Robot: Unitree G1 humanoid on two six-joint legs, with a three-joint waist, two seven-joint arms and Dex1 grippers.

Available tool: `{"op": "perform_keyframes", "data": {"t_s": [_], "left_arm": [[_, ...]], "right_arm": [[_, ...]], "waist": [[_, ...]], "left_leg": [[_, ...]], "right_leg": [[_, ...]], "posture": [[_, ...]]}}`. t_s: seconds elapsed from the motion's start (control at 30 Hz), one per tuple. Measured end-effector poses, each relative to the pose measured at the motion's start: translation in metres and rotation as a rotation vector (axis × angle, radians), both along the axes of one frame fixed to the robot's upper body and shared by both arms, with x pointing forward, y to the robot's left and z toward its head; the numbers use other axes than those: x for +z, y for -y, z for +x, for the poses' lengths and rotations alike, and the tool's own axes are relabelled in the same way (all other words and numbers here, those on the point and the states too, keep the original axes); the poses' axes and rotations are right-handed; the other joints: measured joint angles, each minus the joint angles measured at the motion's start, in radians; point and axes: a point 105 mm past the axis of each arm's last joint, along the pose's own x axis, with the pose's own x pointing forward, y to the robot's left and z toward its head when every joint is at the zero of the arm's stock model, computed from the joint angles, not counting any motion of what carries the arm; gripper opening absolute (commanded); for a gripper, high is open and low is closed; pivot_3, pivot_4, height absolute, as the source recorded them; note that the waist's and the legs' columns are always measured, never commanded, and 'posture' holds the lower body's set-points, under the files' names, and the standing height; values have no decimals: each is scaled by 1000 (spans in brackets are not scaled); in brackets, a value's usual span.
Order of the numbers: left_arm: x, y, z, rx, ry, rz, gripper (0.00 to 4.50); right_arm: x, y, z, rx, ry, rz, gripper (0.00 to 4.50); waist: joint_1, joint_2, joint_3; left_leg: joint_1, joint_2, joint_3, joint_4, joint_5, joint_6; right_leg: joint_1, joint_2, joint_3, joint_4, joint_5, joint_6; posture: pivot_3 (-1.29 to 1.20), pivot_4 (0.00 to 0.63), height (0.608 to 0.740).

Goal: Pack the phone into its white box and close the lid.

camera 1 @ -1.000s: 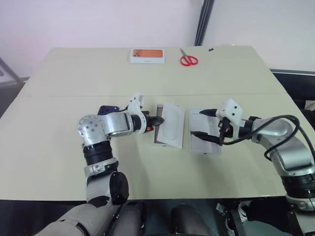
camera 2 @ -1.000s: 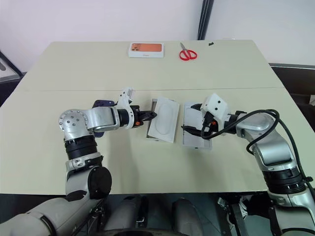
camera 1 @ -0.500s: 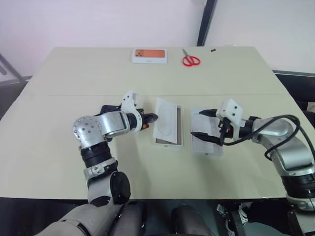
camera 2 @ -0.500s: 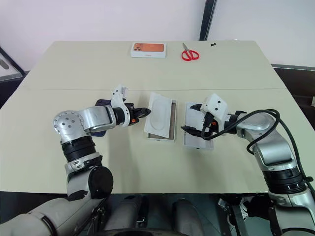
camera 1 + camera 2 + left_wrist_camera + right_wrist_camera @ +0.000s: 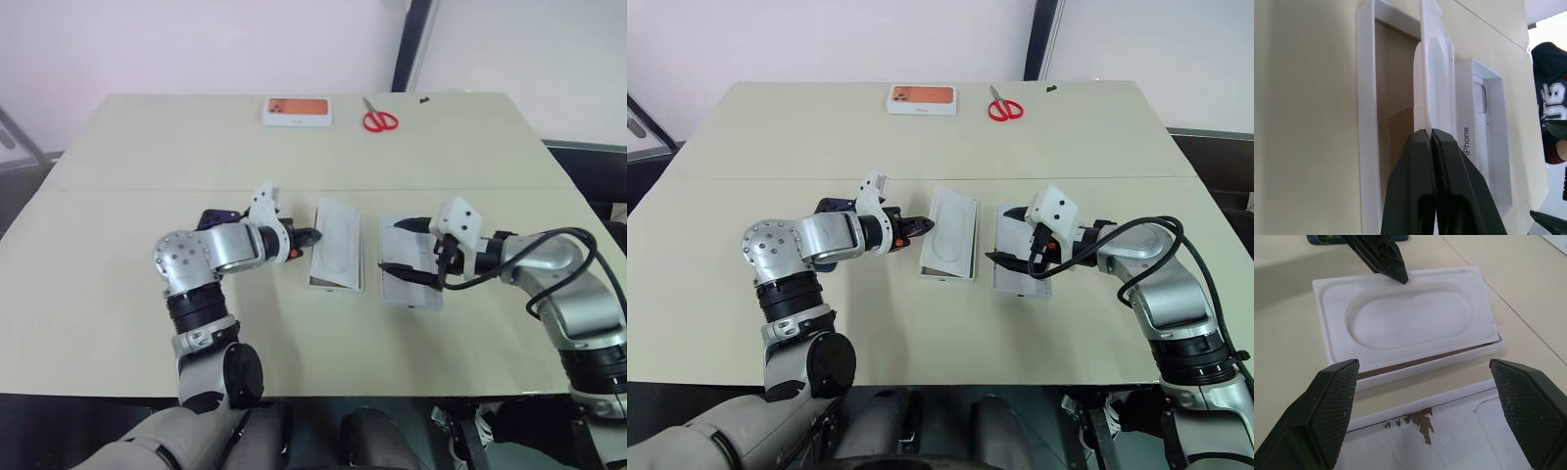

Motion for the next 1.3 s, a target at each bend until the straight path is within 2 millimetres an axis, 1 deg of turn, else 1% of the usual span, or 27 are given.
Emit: {"op": "perform_keyframes", "data": {"t_s": [0.07, 0.1, 0.13, 0.23, 0.3, 0.4, 0.47, 0.5, 0.53, 0.6, 0.63, 0.67, 0.7, 0.73, 0.77, 0.87, 0.93, 1.0, 1.07, 1.17, 1.27, 1.3], "left_arm": [[0, 0, 0, -7, 4, 6, 1912], [-1, 0, -2, -22, 9, 20, 2578], [-3, 0, -3, -27, 8, 23, 2933], [-6, -3, -7, -57, 14, 38, 4419], [-1, -14, -7, -61, 54, 66, 4466], [12, -38, -5, -34, 127, 102, 4466], [19, -49, -3, -15, 159, 105, 4500], [22, -55, -1, -1, 178, 108, 4500], [26, -63, 1, 23, 213, 122, 4500], [41, -85, 6, 84, 327, 203, 4500], [45, -99, 6, 108, 398, 290, 4500], [45, -112, 5, 123, 460, 397, 4500], [42, -121, 5, 125, 498, 471, 4500], [38, -124, 4, 109, 530, 520, 4500], [30, -128, 0, 74, 560, 566, 4500], [13, -127, -12, -39, 617, 566, 4500], [9, -128, -20, -98, 660, 561, 4500], [5, -134, -32, -162, 692, 588, 4500], [-6, -137, -47, -251, 695, 603, 4500], [-19, -137, -60, -322, 681, 590, 4500], [-22, -134, -67, -356, 680, 575, 4500], [-23, -135, -68, -357, 678, 574, 4500]], "right_arm": [[0, 0, 0, -1, 0, 0, 4500], [0, 0, 0, -1, 1, 1, 4500], [0, 0, 0, -1, 1, 1, 4500], [0, 0, 0, -1, 1, 0, 4500], [-1, -3, 1, 2, 2, -11, 4500], [-4, -6, 4, 0, 9, -41, 4500], [-6, -9, 6, -3, 12, -54, 3954], [-6, -12, 8, -1, 17, -55, 3646], [-5, -16, 10, 4, 25, -54, 3107], [-3, -23, 14, 7, 32, -51, 2063], [-4, -27, 16, 6, 29, -59, 1512], [-5, -31, 17, 9, 26, -64, 1077], [-7, -32, 17, 7, 15, -70, 521], [-9, -34, 18, 7, 8, -75, 110], [-10, -41, 21, 6, 6, -79, 15], [-13, -57, 33, -24, 13, -89, 15], [-16, -62, 39, -45, 19, -107, 15], [-18, -68, 46, -54, 31, -140, 15], [-21, -76, 53, -59, 43, -175, 15], [-31, -85, 58, -49, 47, -233, 15], [-49, -88, 58, -34, 18, -300, 15], [-49, -89, 58, -24, 27, -312, 15]], "waist": [[0, 0, 0], [0, 0, 0], [0, 0, 0], [-1, 0, 0], [-3, 0, 0], [-8, 0, 0], [-7, 0, 0], [-6, 0, 0], [-7, 0, 0], [-9, 0, 0], [-13, 1, 0], [-21, 1, 0], [-23, 2, -1], [-23, 1, -1], [-24, 1, -1], [-25, 1, -1], [-21, 1, 0], [-26, 1, 0], [-31, 2, -1], [-27, 2, -1], [-23, 1, -1], [-25, 2, -1]], "left_leg": [[0, 0, 0, 0, 0, 0], [0, 0, 0, 0, 0, 0], [0, 0, 0, 0, 0, 0], [0, 0, 0, 0, 0, 0], [0, 0, 0, 0, 0, 0], [0, 0, 0, -1, 0, 0], [0, 0, 0, -1, 0, 0], [0, 0, 0, -1, 0, 0], [0, 0, 0, 0, 0, 0], [0, 0, 0, -1, 0, 0], [0, 0, 0, -2, 0, 0], [1, 0, 0, -3, 0, 0], [1, 0, 0, -5, 0, -1], [1, 0, 0, -5, 0, -1], [1, 0, 0, -5, 0, -1], [1, 0, 0, -5, 0, -1], [0, 0, -1, -6, 0, -1], [0, 0, 0, -8, 0, 0], [1, 0, 0, -10, 0, 0], [1, 0, 0, -13, 0, -1], [1, 0, 0, -13, 0, -1], [1, 0, 0, -12, 0, 0]], "right_leg": [[0, 0, 0, 0, 0, 0], [0, 0, 0, 0, 0, 0], [0, 0, 0, 0, 0, 0], [0, 0, 0, 0, 0, 0], [0, 0, 0, 0, 0, 0], [-1, 0, 0, 0, 0, 0], [-1, 0, 0, 0, 0, 0], [-1, 0, 0, 0, 0, 0], [-1, 0, 0, 0, 0, 0], [-1, 0, 0, 0, 0, 0], [-1, 0, 0, 0, 0, 0], [-1, 0, 0, -1, 0, 0], [-1, 0, 0, -2, 0, 0], [-1, 0, 0, -2, 0, 0], [-1, 0, 0, -3, 0, 0], [-1, 0, 0, -4, 0, 0], [-1, -1, 0, -5, 0, -1], [-1, -1, 0, -7, 0, -1], [-1, -1, 0, -7, 0, -1], [-3, -1, 0, -7, 0, -1], [-3, -1, 0, -7, 0, -1], [-2, -1, 0, -7, 0, -1]], "posture": [[0, 150, 740], [0, 150, 740], [0, 150, 740], [0, 150, 740], [0, 150, 740], [0, 150, 740], [0, 150, 740], [0, 150, 740], [0, 150, 740], [0, 150, 740], [0, 150, 740], [0, 150, 740], [0, 150, 740], [0, 150, 740], [0, 150, 740], [0, 150, 740], [0, 150, 740], [0, 150, 740], [0, 150, 740], [0, 150, 740], [0, 150, 740], [0, 150, 740]]}}
